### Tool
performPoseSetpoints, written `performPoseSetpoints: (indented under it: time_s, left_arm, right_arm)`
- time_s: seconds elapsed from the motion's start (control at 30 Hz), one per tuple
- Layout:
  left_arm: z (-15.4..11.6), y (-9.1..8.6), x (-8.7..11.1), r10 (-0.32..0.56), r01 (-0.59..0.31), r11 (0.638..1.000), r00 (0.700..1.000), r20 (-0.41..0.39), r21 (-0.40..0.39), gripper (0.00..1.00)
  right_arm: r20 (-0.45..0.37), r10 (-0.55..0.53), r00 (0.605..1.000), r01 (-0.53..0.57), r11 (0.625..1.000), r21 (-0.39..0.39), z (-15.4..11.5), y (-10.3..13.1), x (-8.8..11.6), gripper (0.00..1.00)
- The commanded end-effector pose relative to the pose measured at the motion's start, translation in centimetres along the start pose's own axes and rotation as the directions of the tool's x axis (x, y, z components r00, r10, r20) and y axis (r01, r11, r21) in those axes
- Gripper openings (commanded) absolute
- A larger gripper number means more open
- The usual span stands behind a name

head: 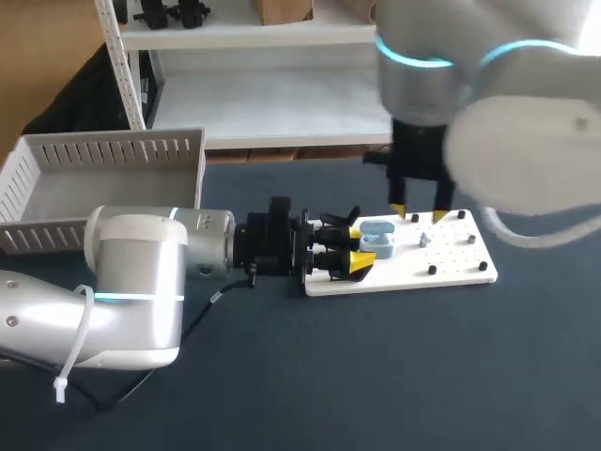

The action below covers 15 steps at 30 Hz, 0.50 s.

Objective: Pick up each earbud case from the left stands, insert the matching earbuds, close the lid, and place the case in the box.

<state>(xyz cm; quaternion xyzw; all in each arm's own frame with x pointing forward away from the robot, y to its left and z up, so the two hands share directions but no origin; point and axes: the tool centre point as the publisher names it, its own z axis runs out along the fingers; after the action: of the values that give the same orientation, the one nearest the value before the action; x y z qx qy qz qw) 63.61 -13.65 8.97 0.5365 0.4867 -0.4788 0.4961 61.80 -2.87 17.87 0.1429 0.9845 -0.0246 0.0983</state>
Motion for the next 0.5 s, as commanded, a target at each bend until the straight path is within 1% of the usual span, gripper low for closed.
performPoseSetpoints:
  time_s: [0.03, 0.27, 0.37, 0.5]
  left_arm:
    - [0.0, 0.1, 0.1, 0.001, -0.001, 1.000, 1.000, 0.002, 0.002, 0.00]
    - [0.0, 0.1, 0.1, 0.001, -0.001, 1.000, 1.000, 0.002, 0.002, 0.00]
    - [0.0, 0.1, 0.1, 0.001, -0.001, 1.000, 1.000, 0.002, 0.002, 0.00]
    - [0.0, 0.1, 0.1, 0.001, -0.001, 1.000, 1.000, 0.002, 0.002, 0.00]
  right_arm:
    - [0.003, -0.010, 1.000, 0.010, 0.988, -0.153, 0.5, -2.4, -1.2, 0.43]
    - [-0.017, -0.093, 0.996, 0.088, 0.976, -0.200, 2.8, -1.9, -3.3, 0.45]
    - [-0.016, -0.111, 0.994, 0.105, 0.972, -0.208, 3.9, -1.4, -4.1, 0.48]
    - [-0.015, -0.118, 0.993, 0.112, 0.971, -0.209, 5.4, -0.8, -5.0, 0.47]
